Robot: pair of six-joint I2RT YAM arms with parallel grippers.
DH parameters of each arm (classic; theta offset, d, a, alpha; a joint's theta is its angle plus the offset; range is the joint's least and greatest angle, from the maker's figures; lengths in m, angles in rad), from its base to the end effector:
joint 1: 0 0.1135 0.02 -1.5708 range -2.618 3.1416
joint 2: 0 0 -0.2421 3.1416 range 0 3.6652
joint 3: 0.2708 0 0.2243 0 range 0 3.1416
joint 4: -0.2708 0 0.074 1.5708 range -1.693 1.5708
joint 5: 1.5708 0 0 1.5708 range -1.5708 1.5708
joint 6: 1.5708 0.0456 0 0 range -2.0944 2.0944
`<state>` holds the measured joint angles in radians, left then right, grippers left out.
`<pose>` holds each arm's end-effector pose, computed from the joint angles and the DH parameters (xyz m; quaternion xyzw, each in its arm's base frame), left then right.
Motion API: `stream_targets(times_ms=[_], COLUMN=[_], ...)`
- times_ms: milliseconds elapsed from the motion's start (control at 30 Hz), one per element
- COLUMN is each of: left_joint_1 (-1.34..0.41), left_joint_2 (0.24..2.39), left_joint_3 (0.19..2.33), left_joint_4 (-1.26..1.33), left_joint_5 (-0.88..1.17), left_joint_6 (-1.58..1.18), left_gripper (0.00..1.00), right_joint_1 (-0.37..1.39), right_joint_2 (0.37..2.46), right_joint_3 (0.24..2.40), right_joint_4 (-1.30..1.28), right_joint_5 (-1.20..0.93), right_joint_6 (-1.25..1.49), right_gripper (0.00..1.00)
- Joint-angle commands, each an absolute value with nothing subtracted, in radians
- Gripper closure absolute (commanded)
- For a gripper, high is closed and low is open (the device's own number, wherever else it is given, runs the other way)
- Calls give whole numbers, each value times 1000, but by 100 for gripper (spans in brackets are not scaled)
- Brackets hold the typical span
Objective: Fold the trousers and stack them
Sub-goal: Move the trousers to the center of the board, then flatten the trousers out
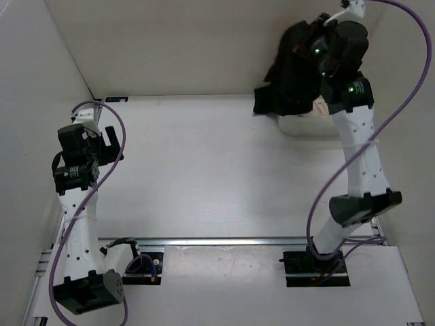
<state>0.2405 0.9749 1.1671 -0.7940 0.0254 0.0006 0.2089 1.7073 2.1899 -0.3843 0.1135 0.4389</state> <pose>0.1784 0.0426 0.3464 -0.1000 0.8792 0.0449 0.4637 0.3291 0.0645 0.5185 0.1187 0.6612 0.1993 0.7135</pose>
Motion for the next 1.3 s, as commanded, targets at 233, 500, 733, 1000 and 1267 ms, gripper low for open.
stream_targets(times_ms=[233, 500, 733, 1000, 1267], left_joint_1=[249, 230, 210, 175, 40], left_joint_2=[908, 908, 928, 1018, 1179], left_joint_3=[1213, 1275, 1154, 936, 721], left_joint_4=[-778, -759, -759, -770, -727], left_joint_5=[-1, -97, -106, -91, -80], left_joint_6=[0, 0, 0, 0, 0], left_gripper=[0, 0, 0, 12, 16], right_joint_1=[643, 640, 389, 410, 477], right_joint_2=[1686, 1444, 1515, 1573, 1688], right_joint_3=[2304, 1628, 1393, 1280, 1026], right_joint_4=[-107, -223, -502, -634, -534], right_joint_5=[-28, 106, 61, -124, -244], right_joint_6=[571, 768, 531, 481, 588], right_gripper=[100, 96, 1, 1, 1])
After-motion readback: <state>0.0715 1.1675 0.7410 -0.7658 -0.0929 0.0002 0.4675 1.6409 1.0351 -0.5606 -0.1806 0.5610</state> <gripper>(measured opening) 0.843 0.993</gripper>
